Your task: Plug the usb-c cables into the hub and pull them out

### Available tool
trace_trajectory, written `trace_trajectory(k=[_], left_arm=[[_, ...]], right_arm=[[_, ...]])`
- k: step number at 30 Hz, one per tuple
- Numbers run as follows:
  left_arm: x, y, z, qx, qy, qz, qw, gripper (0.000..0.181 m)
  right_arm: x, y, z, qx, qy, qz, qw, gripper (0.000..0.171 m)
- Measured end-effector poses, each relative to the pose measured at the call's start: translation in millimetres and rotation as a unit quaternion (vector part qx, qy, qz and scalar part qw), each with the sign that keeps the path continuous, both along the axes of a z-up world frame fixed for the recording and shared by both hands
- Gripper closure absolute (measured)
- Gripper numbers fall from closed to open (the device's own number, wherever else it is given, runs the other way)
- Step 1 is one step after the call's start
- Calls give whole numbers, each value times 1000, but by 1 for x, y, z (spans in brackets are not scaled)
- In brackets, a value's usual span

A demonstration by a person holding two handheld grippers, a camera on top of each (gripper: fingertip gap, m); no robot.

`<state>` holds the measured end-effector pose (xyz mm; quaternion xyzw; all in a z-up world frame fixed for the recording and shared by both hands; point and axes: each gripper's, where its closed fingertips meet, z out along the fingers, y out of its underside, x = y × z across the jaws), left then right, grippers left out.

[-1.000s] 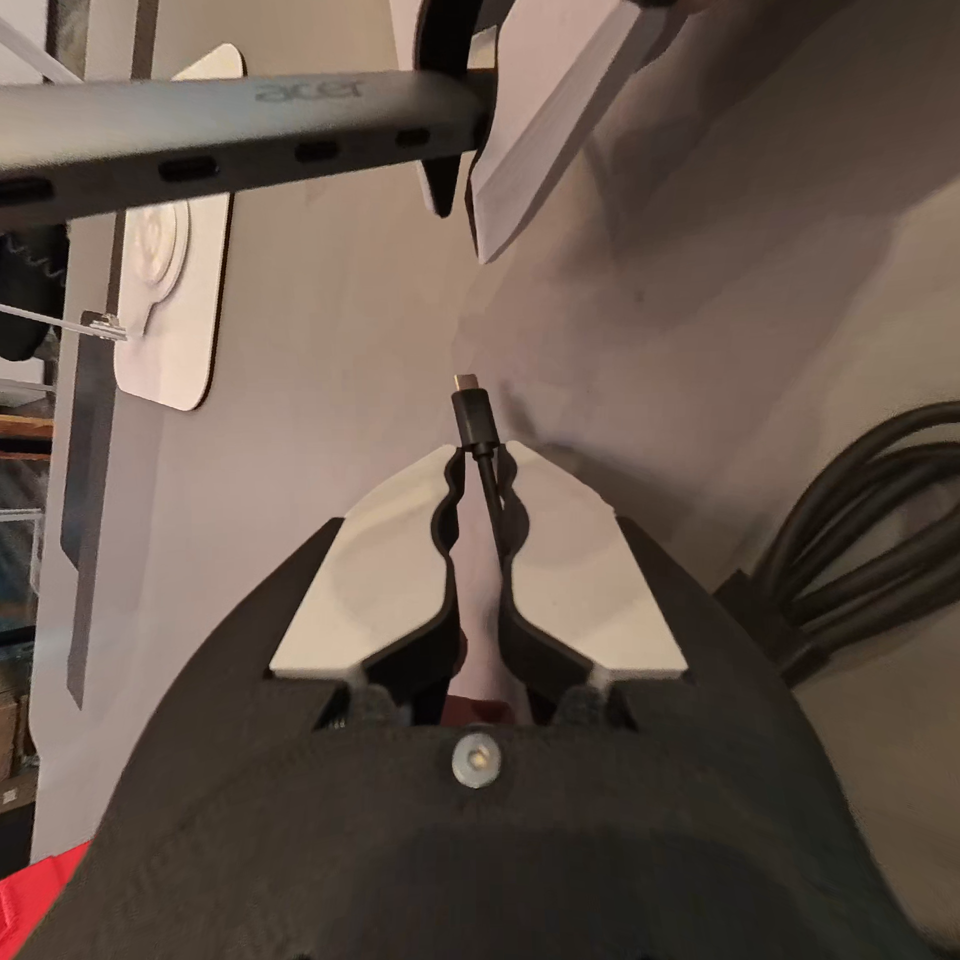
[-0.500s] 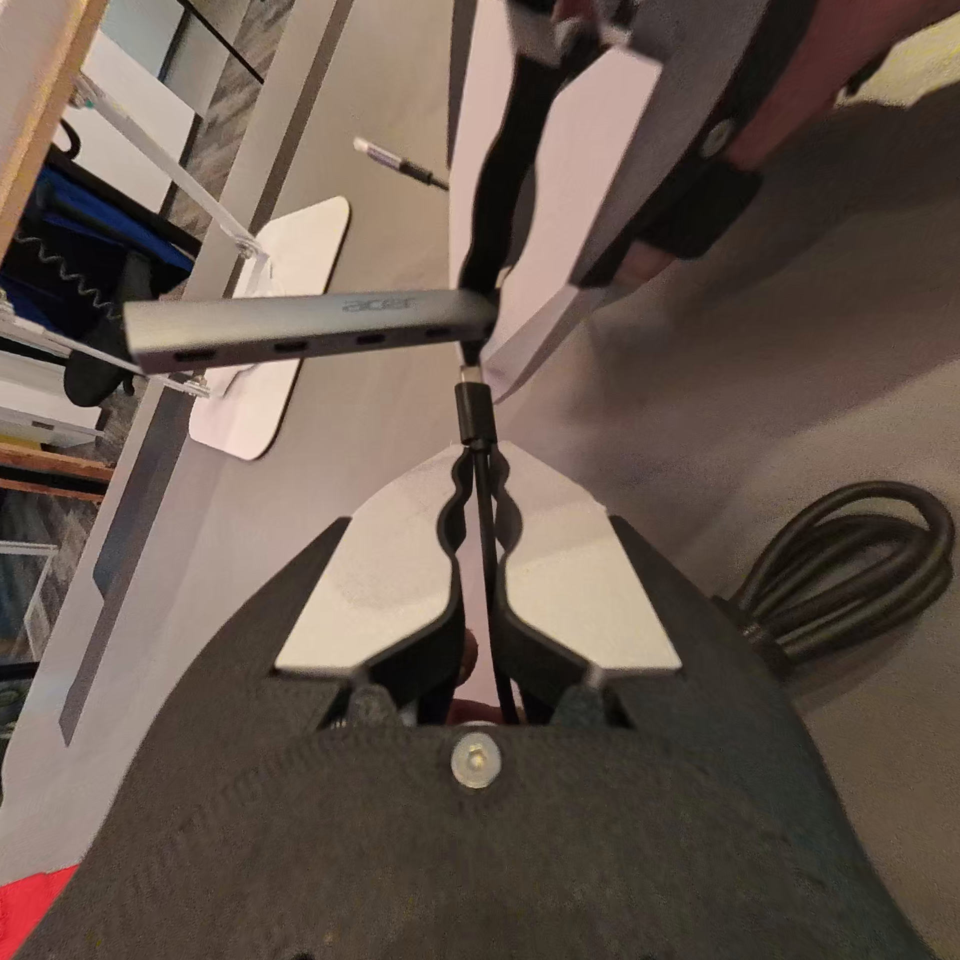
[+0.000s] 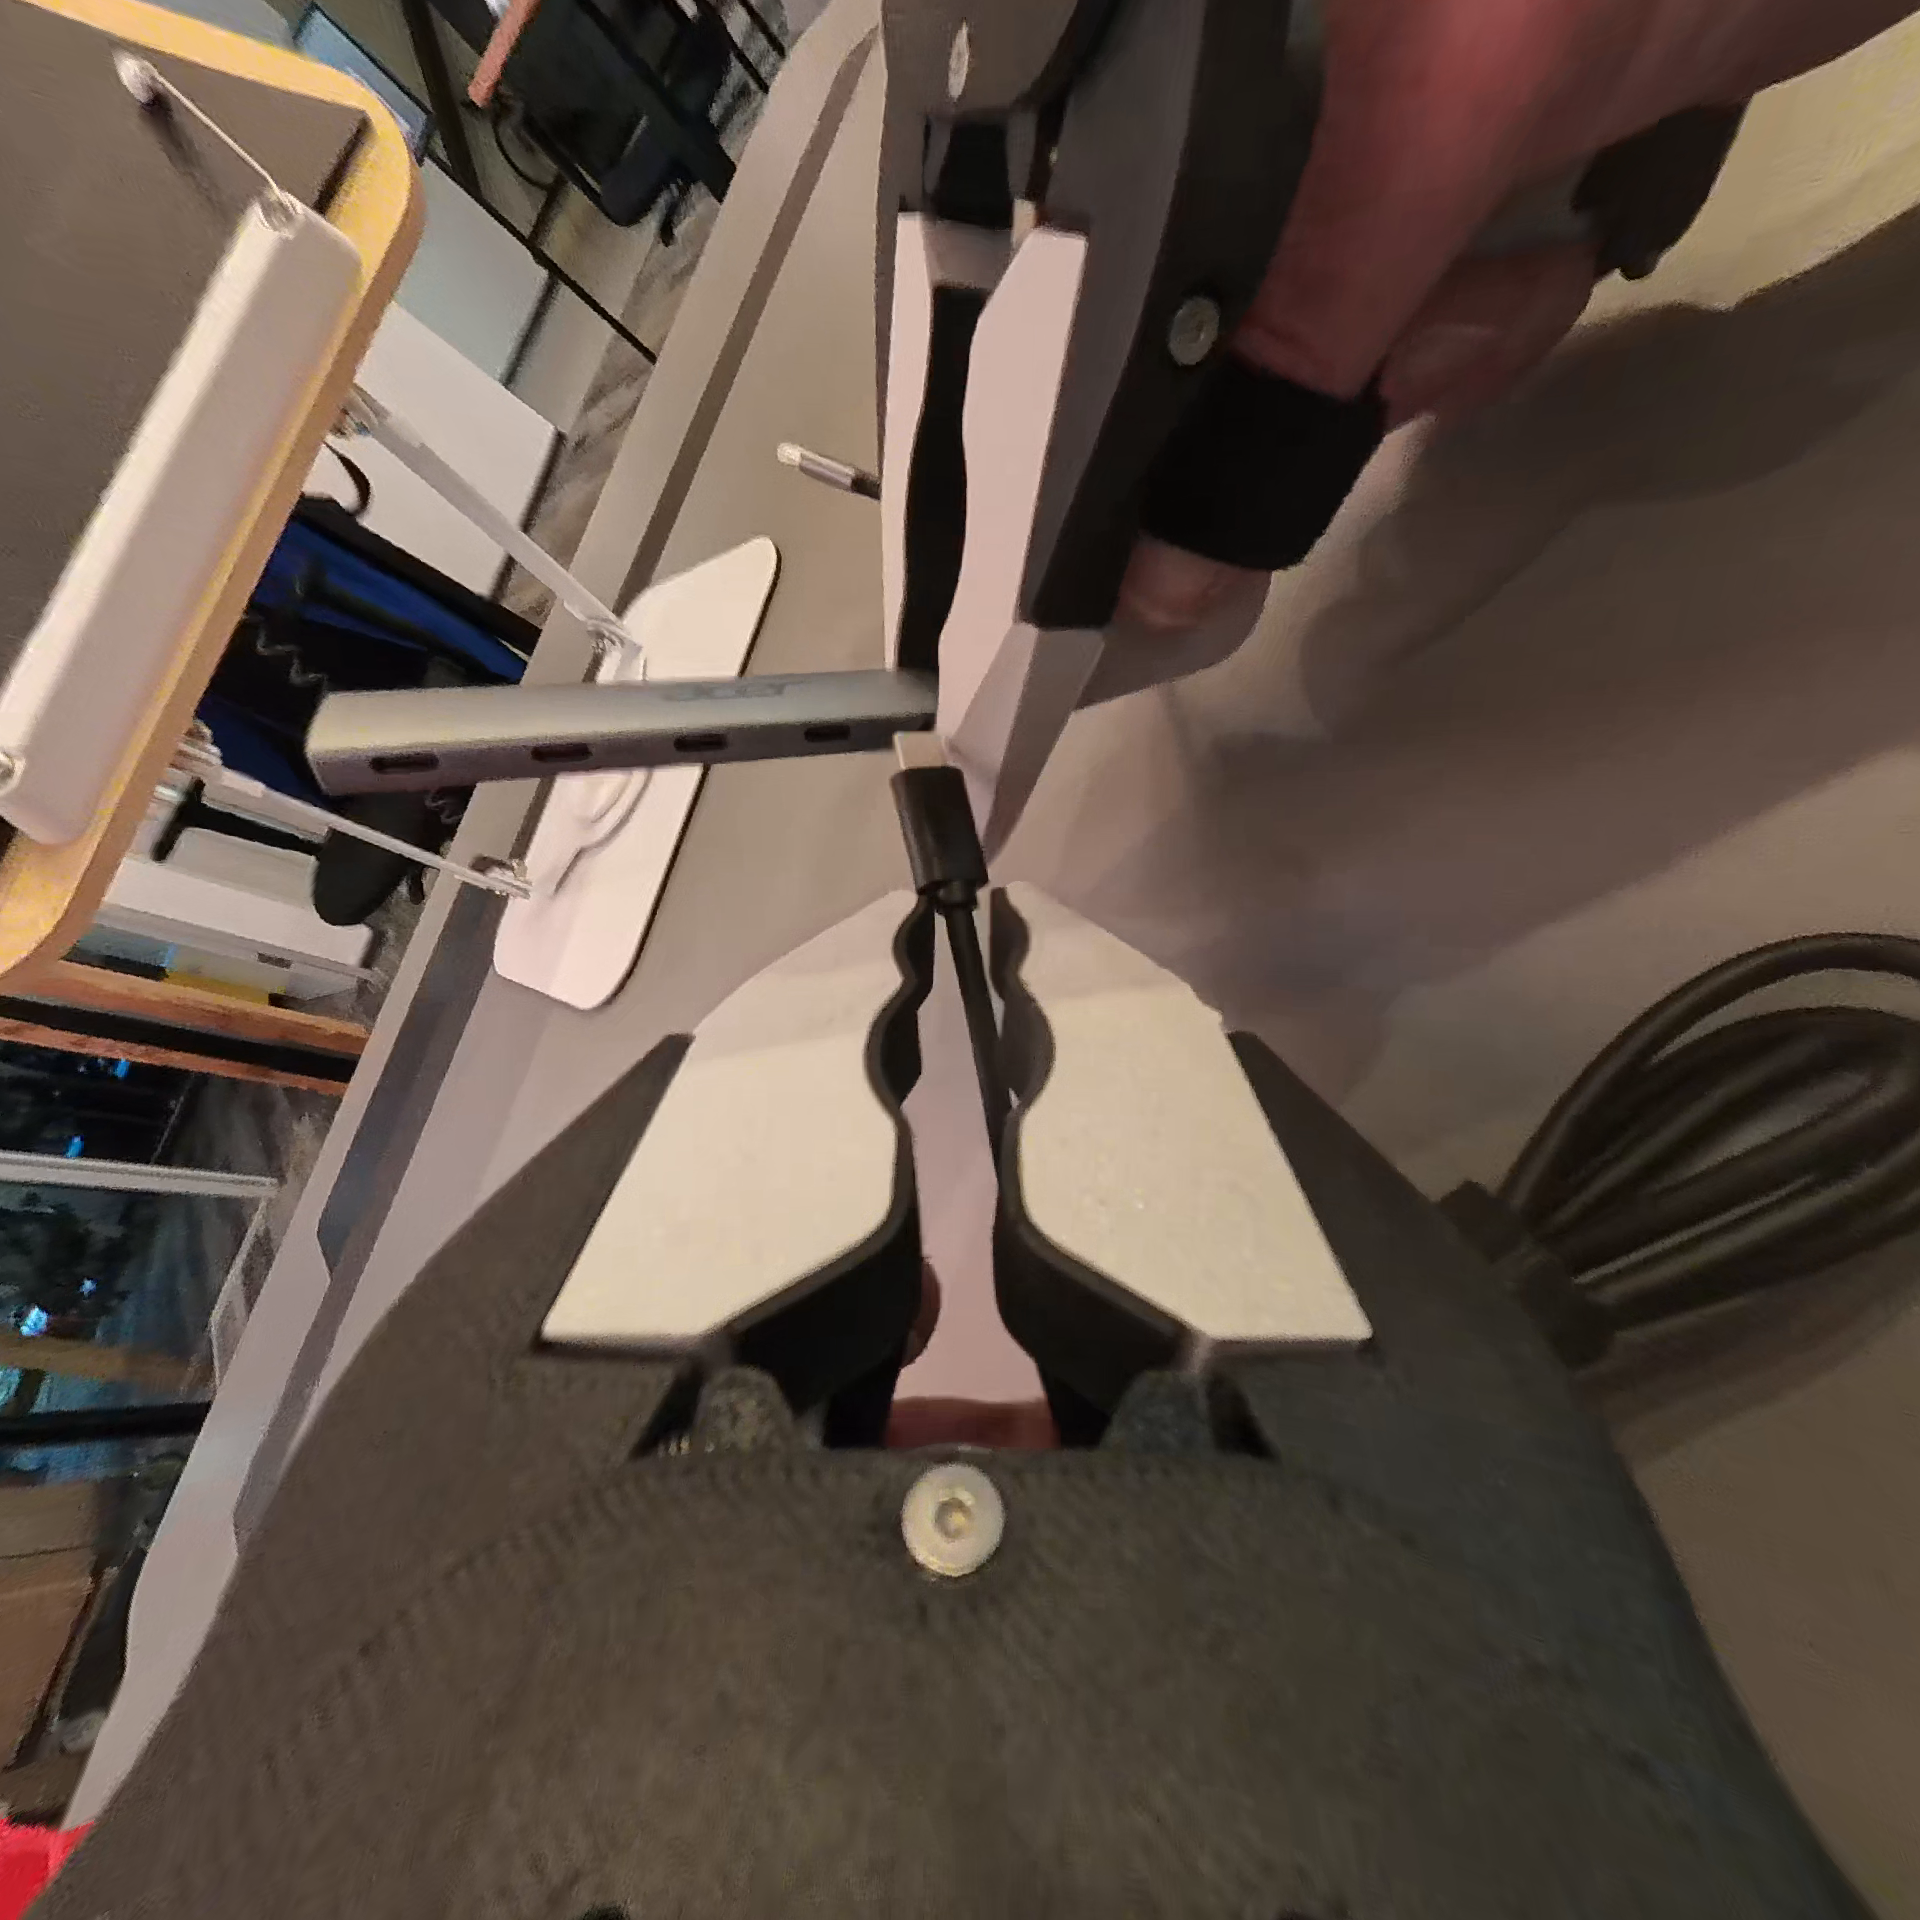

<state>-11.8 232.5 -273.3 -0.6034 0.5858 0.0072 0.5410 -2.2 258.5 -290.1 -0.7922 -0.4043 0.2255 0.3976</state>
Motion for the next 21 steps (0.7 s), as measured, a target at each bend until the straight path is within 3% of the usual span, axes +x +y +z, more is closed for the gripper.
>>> trace_trajectory(k=[10, 21], left_arm=[[9, 2, 5, 58, -33, -6, 998, 175], [9, 6, 7, 59, -43, 9, 997, 176]], right_arm=[[0, 1, -4, -14, 3, -9, 1000, 155], [20, -10, 41, 4, 56, -12, 998, 155]])
